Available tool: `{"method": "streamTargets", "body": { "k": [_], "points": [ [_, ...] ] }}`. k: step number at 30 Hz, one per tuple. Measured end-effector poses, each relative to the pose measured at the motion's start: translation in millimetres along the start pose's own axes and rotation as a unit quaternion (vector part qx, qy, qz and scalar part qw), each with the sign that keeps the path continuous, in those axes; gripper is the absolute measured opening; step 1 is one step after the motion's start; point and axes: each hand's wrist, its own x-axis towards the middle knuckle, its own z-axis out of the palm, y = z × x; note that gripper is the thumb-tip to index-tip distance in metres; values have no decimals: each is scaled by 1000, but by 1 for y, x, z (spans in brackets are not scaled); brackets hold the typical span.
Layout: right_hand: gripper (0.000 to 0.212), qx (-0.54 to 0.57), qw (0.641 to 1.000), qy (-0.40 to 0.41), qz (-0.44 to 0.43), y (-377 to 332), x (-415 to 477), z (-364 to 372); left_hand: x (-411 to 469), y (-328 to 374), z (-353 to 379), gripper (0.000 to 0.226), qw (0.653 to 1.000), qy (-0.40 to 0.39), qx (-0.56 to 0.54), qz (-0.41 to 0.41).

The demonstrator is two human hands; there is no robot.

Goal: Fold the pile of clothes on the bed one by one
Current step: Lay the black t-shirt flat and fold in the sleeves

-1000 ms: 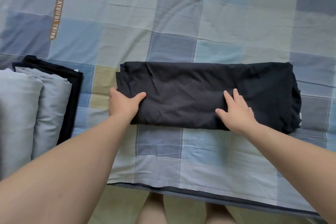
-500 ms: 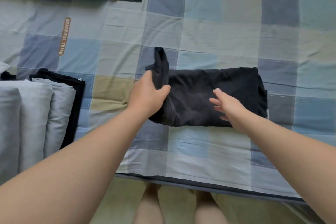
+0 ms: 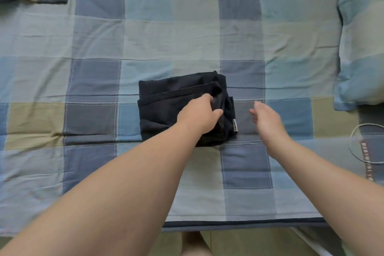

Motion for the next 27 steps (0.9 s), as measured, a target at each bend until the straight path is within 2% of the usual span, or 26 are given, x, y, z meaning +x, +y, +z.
{"method": "streamTargets", "body": {
  "k": [2, 3, 6, 8, 11, 13, 16, 18, 20, 22, 24, 27],
  "points": [
    [46, -101, 989, 32, -106, 13, 8, -1, 0, -6, 11, 38, 1000, 9, 11, 6],
    [48, -155, 974, 36, -163, 17, 9, 2, -3, -12, 12, 34, 998, 45, 32, 28],
    [57, -297, 905, 23, -303, 20, 6, 27, -12, -46, 10, 34, 964, 218, 124, 83],
    [61, -366, 852, -10, -373, 15, 7, 52, -9, -74, 4, 47, 952, 260, 151, 57],
    [63, -481, 778, -69, -399, 23, 24, 92, 4, -114, 0, 72, 959, 241, 141, -54],
    [67, -534, 762, -87, -357, 34, 47, 103, 11, -131, 1, 92, 967, 220, 55, -114],
    [79, -521, 790, -46, -319, 49, 68, 108, 21, -146, 4, 108, 963, 217, -81, -140],
    [90, -490, 822, -4, -291, 51, 68, 111, 24, -149, 2, 104, 947, 224, -179, -143],
    [103, -410, 883, 27, -226, 46, 62, 113, 25, -151, -2, 89, 928, 228, -245, -160],
    [113, -280, 948, 36, -146, 35, 61, 109, 23, -152, -7, 76, 915, 216, -282, -193],
    [107, -174, 979, 38, -97, 21, 63, 99, 21, -152, -14, 66, 903, 201, -317, -210],
    [69, -30, 999, -11, 7, 6, 66, 84, 17, -153, -26, 39, 895, 183, -353, -203]
  ]
}}
